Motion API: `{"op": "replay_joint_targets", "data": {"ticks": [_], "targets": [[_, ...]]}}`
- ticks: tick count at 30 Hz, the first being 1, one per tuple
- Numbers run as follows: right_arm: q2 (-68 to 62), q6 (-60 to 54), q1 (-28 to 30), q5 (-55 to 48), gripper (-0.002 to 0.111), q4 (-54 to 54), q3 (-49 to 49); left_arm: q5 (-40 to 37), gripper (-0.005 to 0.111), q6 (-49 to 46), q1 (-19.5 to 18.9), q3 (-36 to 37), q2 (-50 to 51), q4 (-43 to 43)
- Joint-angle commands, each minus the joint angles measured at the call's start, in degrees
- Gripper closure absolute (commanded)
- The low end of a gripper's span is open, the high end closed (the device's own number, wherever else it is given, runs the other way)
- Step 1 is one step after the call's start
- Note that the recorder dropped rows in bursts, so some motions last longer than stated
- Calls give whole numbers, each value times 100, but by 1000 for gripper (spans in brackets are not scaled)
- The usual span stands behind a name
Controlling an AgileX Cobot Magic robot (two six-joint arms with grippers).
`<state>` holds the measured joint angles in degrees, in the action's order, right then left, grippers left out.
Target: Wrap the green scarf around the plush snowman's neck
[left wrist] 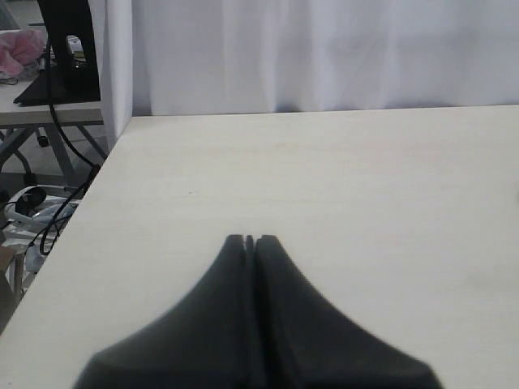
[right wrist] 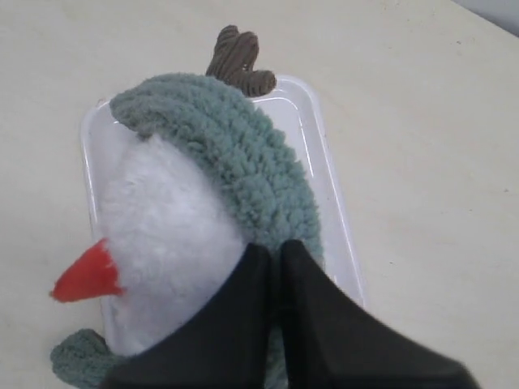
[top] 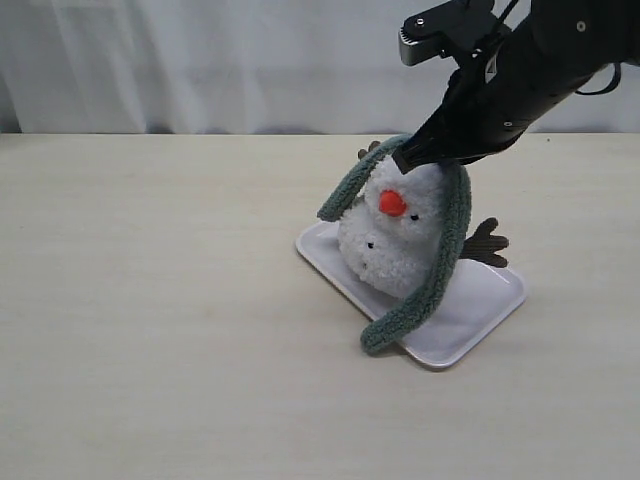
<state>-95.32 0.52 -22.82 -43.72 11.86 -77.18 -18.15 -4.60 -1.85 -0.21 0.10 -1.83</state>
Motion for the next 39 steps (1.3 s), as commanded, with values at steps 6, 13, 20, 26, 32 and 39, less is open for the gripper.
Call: {"op": "replay_joint_targets", "data": {"ticks": [6, 13, 20, 26, 32, 39], "targets": [[183, 826, 16, 56, 104, 1371, 27, 51, 107, 19, -10, 21, -10, -40], [-63, 1110, 16, 370, 104, 1578, 27, 51, 107, 19, -10, 21, -10, -40], [-597, 1110, 16, 492, 104, 1578, 27, 51, 107, 19, -10, 21, -10, -40], [-702, 1110, 16, 492, 104, 1602, 27, 51, 107, 19, -10, 21, -10, -40], [-633, 1110, 16, 441, 96, 1482, 17, 51, 107, 19, -10, 21, -10, -51], [-253, 1110, 16, 36, 75, 1426, 17, 51, 107, 19, -10, 21, -10, -51]]}}
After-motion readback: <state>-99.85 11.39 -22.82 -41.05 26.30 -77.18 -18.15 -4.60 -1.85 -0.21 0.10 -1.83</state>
